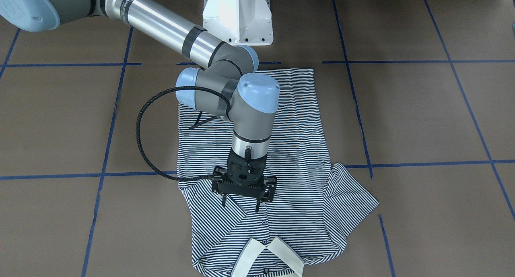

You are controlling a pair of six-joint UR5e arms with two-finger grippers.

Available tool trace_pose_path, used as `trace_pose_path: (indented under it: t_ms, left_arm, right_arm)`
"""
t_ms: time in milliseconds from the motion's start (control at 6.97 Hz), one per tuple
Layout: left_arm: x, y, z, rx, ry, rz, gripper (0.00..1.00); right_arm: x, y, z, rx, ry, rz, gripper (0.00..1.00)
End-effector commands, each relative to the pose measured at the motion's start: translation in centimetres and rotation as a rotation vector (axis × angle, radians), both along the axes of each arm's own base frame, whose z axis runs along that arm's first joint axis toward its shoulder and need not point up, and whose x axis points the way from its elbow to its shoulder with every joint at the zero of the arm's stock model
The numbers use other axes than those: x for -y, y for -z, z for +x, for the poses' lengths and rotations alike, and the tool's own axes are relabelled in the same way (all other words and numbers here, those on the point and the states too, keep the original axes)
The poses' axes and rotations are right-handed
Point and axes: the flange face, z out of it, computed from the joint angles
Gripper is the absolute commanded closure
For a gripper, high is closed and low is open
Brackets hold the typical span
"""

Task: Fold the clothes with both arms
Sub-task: 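Release the sleeve and raise the right arm away while the left arm moves in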

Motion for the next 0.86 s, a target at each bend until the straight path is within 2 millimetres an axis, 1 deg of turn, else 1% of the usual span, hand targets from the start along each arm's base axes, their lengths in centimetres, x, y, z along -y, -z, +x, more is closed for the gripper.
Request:
trace_pose_path:
  t_ms: [0,143,287,430,574,717]
  left_arm:
    - [3.0,3.2,4.7,-0.130,0.041,-0.042,0.00]
    - [2.9,3.8,11.5,-0.187,-0.025,-0.090,0.00]
    - [4.9,5.3,13.9,-0.241,0.030,-0.174,0.00]
    - [5.6,6.3,18.1,-0.275,0.112,-0.259,0.02]
    - [6.4,8.3,23.4,-0.340,0.202,-0.368,0.20]
    - [7.8,9.5,28.4,-0.389,0.293,-0.455,0.31]
  right_arm:
    - [4.7,-1.8,8.5,-0.003,0.153,0.029,0.00]
    - [6.2,-5.2,14.2,-0.001,0.235,0.047,0.00]
    - [7.8,-8.8,20.0,-0.006,0.308,0.066,0.00]
    - [8.7,-13.8,26.1,-0.018,0.379,0.088,0.00]
    - [8.9,-17.8,31.0,-0.025,0.449,0.108,0.00]
    - [8.9,-19.8,33.2,-0.017,0.469,0.106,0.00]
